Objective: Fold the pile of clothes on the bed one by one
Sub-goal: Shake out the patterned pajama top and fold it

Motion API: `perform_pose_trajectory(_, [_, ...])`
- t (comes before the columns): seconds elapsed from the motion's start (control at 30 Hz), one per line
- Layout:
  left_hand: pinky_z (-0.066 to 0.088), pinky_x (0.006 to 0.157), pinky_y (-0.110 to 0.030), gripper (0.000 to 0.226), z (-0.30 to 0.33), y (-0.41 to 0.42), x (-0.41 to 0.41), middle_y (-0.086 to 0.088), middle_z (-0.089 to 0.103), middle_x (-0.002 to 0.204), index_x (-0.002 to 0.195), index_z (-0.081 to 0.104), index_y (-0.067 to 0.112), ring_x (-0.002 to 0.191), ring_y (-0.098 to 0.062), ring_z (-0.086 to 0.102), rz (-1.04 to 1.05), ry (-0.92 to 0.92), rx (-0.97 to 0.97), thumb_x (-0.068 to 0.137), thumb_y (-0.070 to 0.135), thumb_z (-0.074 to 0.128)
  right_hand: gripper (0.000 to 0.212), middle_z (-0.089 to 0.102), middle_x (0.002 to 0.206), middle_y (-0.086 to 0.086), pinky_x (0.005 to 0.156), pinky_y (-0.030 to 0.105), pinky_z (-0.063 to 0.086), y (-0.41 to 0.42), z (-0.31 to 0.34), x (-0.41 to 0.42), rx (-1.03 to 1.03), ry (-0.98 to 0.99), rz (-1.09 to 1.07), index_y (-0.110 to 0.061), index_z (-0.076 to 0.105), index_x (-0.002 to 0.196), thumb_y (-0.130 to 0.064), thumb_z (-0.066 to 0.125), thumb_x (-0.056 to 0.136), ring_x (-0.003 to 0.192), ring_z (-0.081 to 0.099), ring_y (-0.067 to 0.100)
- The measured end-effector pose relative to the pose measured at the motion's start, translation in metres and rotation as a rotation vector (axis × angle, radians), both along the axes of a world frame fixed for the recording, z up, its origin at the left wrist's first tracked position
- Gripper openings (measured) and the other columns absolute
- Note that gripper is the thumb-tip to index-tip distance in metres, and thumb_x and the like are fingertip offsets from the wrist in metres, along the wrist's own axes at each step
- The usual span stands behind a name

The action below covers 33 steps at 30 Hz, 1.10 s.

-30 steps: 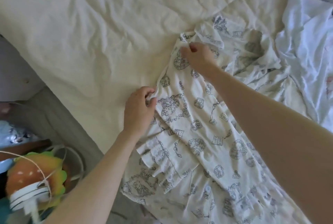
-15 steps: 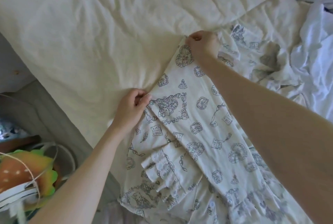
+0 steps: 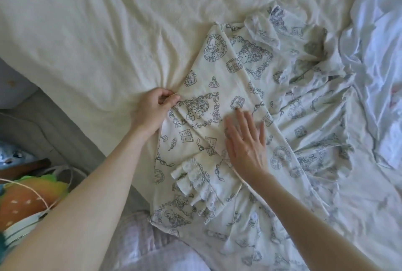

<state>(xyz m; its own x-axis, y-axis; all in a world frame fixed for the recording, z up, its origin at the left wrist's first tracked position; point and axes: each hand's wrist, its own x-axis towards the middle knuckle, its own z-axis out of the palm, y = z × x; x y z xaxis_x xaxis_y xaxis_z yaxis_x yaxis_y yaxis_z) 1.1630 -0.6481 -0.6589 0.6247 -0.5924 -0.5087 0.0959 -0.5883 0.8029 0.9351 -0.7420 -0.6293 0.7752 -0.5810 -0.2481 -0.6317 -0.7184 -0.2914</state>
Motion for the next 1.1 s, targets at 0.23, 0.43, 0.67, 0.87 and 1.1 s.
perform_pose_trajectory(0.23, [0.041, 0.063, -0.006, 0.015, 0.029, 0.055, -0.053, 0.011, 0.058, 0.081, 0.098, 0.054, 0.019, 0.067, 0.009, 0.054, 0.18, -0.016, 0.015, 0.089, 0.025, 0.064, 0.05, 0.013, 0.156, 0.01, 0.116, 0.057, 0.008, 0.018, 0.016, -0.091, 0.073, 0.172, -0.106, -0.018, 0.031, 0.148, -0.026, 0.04, 0.099, 0.145, 0.006, 0.03])
perform_pose_trajectory(0.43, [0.039, 0.057, -0.004, 0.013, 0.027, 0.134, -0.126, 0.011, 0.058, 0.082, 0.097, 0.055, 0.017, 0.073, 0.001, 0.054, 0.15, 0.131, 0.302, 0.091, 0.027, 0.059, 0.052, 0.012, 0.157, 0.007, 0.118, 0.052, 0.006, 0.061, 0.022, -0.181, 0.15, 0.275, -0.39, -0.02, 0.029, 0.148, -0.024, 0.045, 0.098, 0.143, -0.001, 0.021])
perform_pose_trajectory(0.67, [0.04, 0.064, -0.018, 0.018, 0.022, 0.205, -0.187, -0.003, 0.062, 0.093, 0.101, 0.058, 0.012, 0.078, -0.011, 0.056, 0.017, 0.272, 0.489, 0.089, 0.024, 0.063, 0.047, 0.031, 0.152, 0.015, 0.114, 0.049, 0.023, 0.081, 0.034, -0.269, 0.122, 0.222, -0.664, -0.01, 0.042, 0.141, -0.015, 0.051, 0.095, 0.141, 0.026, 0.032])
perform_pose_trajectory(0.87, [0.05, 0.084, -0.032, 0.012, 0.048, 0.244, -0.215, -0.004, 0.062, 0.094, 0.083, 0.058, 0.011, 0.088, -0.019, 0.06, 0.321, 0.299, 0.304, 0.091, 0.02, 0.06, 0.033, 0.062, 0.113, 0.016, 0.084, 0.04, 0.046, 0.076, 0.037, -0.323, 0.53, 0.017, -1.279, -0.005, 0.055, 0.125, -0.019, 0.054, 0.095, 0.094, 0.057, 0.026])
perform_pose_trajectory(1.1, [0.046, 0.086, -0.037, 0.016, 0.071, 0.259, -0.226, 0.004, 0.074, 0.087, 0.103, 0.06, 0.015, 0.091, -0.014, 0.066, 0.835, 0.598, -0.056, 0.096, 0.021, 0.047, 0.015, 0.044, 0.067, 0.001, 0.047, 0.023, 0.032, 0.074, 0.031, -0.36, 0.717, -0.112, -1.438, -0.01, 0.062, 0.101, -0.023, 0.058, 0.093, 0.056, 0.038, 0.015])
